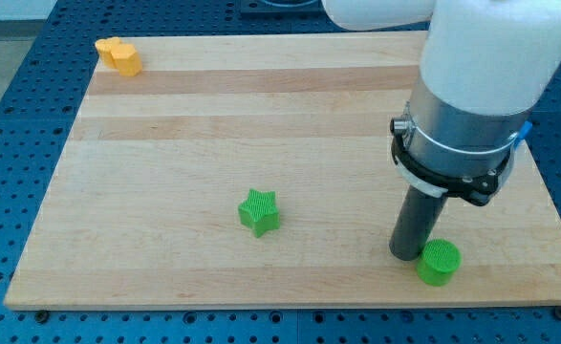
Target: Move green circle towards right side of the board
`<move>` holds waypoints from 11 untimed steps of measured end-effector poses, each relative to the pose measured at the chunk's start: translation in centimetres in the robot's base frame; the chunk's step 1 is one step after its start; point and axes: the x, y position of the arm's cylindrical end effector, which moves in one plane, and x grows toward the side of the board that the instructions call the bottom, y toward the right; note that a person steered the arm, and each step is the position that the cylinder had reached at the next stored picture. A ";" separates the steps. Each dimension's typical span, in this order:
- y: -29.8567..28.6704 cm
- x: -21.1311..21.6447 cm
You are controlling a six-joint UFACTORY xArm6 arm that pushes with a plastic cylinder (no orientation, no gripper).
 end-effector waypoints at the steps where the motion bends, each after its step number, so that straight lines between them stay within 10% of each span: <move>1: -0.2 0.0; 11: 3.4 2.3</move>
